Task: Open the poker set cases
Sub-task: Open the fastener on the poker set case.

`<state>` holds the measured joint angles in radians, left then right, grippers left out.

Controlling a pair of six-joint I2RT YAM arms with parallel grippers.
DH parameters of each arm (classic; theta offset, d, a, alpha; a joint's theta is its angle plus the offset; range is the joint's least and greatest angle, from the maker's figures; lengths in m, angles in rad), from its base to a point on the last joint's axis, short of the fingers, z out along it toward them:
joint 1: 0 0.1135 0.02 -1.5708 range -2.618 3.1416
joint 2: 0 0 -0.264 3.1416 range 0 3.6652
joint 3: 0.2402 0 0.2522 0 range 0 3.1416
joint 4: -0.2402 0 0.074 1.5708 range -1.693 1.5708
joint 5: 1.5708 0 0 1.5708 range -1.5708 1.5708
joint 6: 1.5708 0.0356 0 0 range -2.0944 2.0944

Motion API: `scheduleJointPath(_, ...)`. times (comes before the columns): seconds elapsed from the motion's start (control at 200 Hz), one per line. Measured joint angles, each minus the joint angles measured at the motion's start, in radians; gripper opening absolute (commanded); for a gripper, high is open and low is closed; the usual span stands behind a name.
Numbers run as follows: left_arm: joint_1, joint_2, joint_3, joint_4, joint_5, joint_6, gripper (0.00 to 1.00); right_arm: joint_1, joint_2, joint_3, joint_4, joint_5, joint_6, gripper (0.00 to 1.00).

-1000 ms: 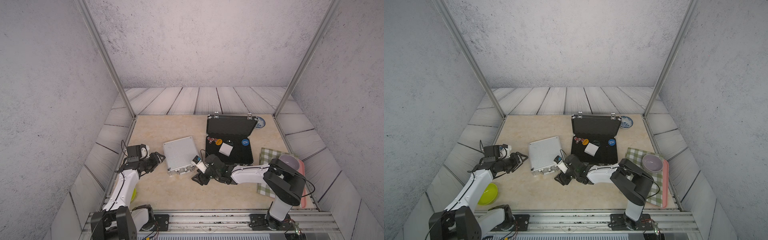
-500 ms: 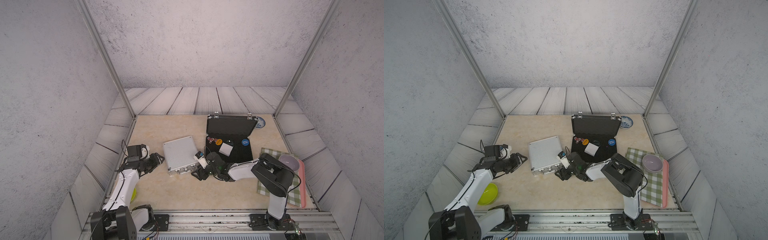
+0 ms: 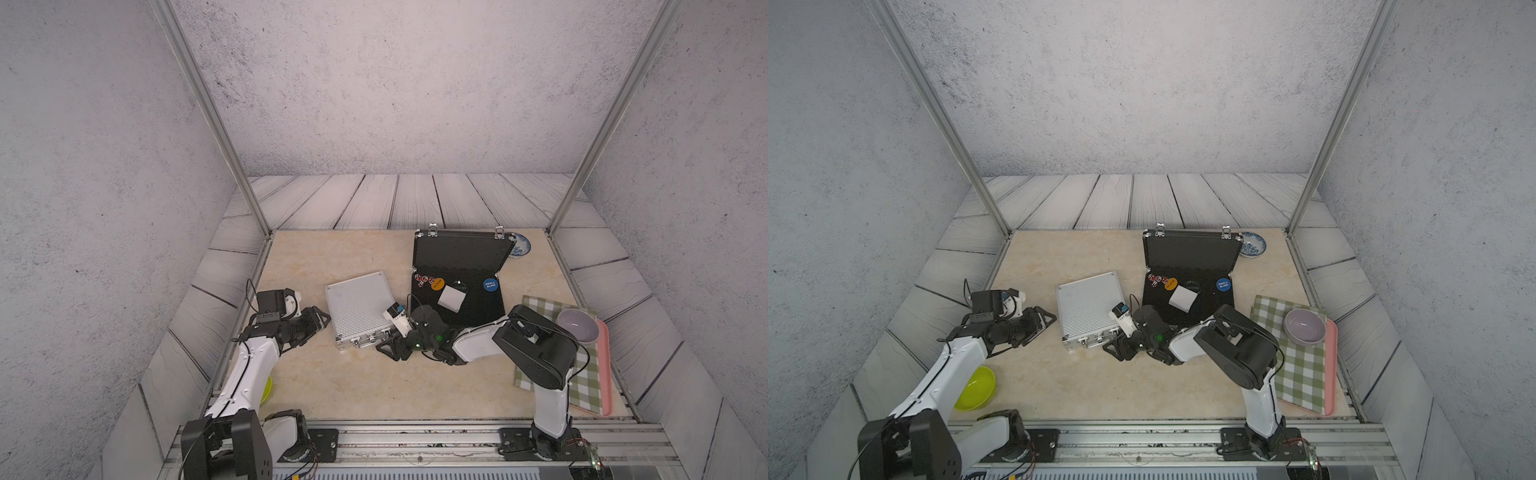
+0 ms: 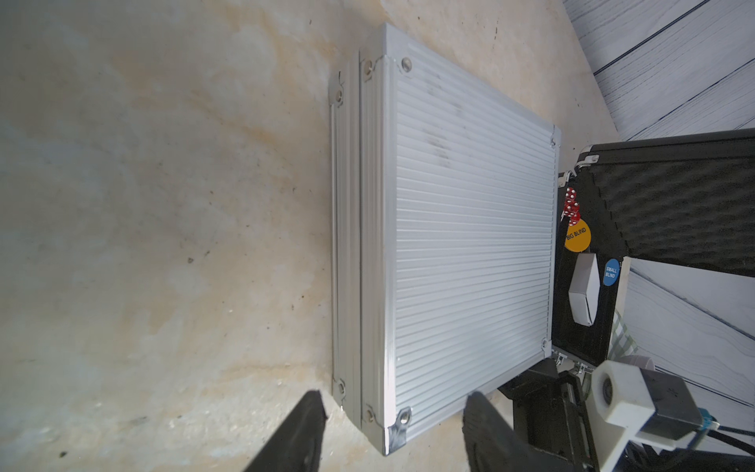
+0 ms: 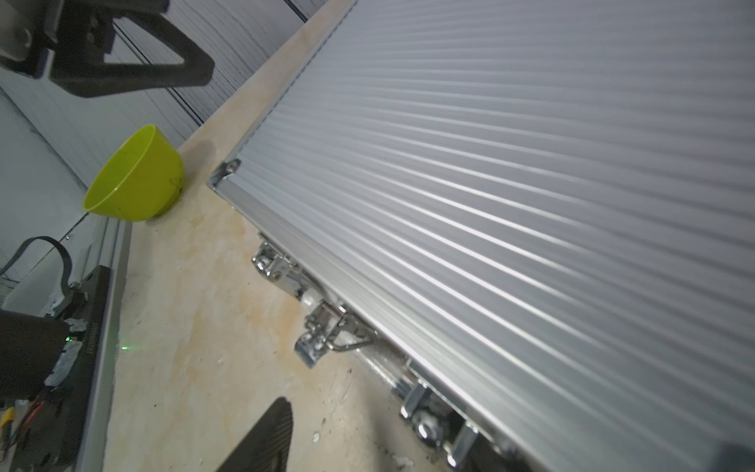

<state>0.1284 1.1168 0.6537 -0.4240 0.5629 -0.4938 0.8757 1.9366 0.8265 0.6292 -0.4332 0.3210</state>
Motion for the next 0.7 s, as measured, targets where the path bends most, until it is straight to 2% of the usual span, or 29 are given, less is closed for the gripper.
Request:
scheduleJointPath(0.165,-0.002,0.0,0.0,-0.007,-0.008,0.003,0.58,-0.002,-0.001,-0.029,0.071,-0.049,0.024,0.56)
scheduleJointPath(0.701,-0.021,-0.009,0.011,-0.043,-0.045,0.029,0.59,-0.002,-0.003,-0.09,0.232,-0.117,0.151,0.54)
